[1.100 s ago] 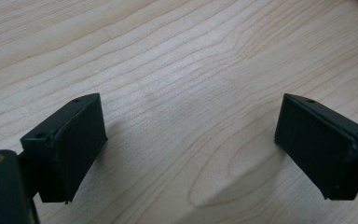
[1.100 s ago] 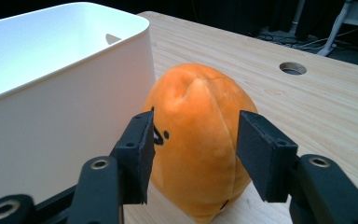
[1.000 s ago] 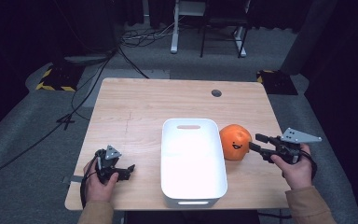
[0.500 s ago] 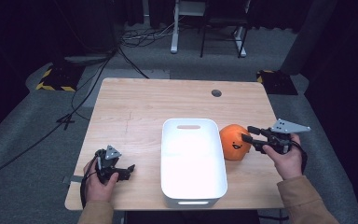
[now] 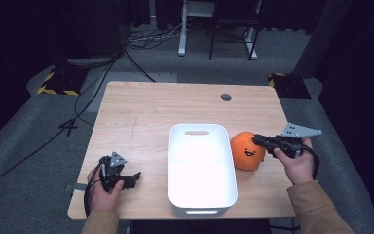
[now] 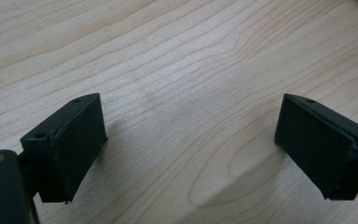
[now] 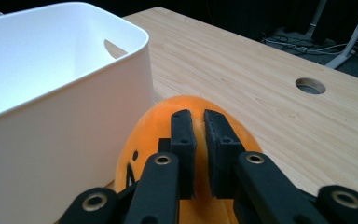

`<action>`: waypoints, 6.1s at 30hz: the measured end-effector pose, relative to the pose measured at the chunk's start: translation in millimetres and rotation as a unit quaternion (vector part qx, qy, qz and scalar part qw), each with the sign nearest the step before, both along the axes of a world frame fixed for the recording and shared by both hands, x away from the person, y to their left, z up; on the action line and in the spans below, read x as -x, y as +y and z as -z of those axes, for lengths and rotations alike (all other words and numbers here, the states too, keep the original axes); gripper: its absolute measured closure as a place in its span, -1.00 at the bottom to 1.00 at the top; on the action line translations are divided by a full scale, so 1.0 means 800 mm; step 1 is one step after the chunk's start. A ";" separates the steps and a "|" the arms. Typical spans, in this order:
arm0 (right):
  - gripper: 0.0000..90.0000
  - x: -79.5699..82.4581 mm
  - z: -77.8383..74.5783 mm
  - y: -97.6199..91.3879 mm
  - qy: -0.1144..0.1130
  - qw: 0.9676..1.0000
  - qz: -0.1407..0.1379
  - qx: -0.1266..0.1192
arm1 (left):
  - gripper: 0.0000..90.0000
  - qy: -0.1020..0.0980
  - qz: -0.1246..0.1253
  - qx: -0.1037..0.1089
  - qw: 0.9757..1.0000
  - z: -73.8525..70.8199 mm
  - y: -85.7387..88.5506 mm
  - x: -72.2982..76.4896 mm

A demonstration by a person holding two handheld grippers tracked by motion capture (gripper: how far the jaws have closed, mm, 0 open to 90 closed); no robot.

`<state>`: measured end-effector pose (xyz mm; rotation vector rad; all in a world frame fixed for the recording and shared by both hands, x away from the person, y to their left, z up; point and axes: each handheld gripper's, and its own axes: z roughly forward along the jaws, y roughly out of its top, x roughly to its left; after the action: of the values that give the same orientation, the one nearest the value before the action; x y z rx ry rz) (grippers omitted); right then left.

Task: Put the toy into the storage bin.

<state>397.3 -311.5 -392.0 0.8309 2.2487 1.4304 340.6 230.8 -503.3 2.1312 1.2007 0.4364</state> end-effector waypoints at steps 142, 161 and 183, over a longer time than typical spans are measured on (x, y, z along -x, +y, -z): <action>0.84 0.133 -0.074 0.152 -0.010 0.972 -0.234 0.014 | -0.80 0.003 0.002 0.000 1.000 0.000 0.000 0.000; 0.82 0.131 -0.033 0.154 0.034 0.971 -0.226 0.067 | -0.80 0.003 0.002 0.000 1.000 -0.001 0.000 0.000; 0.08 0.124 -0.043 0.146 0.025 0.980 -0.195 0.025 | -0.80 0.003 0.002 0.000 1.000 0.000 0.000 0.000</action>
<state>298.2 -194.9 -357.5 0.4259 2.5783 1.5169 340.6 231.1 -502.9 2.1360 1.2002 0.4282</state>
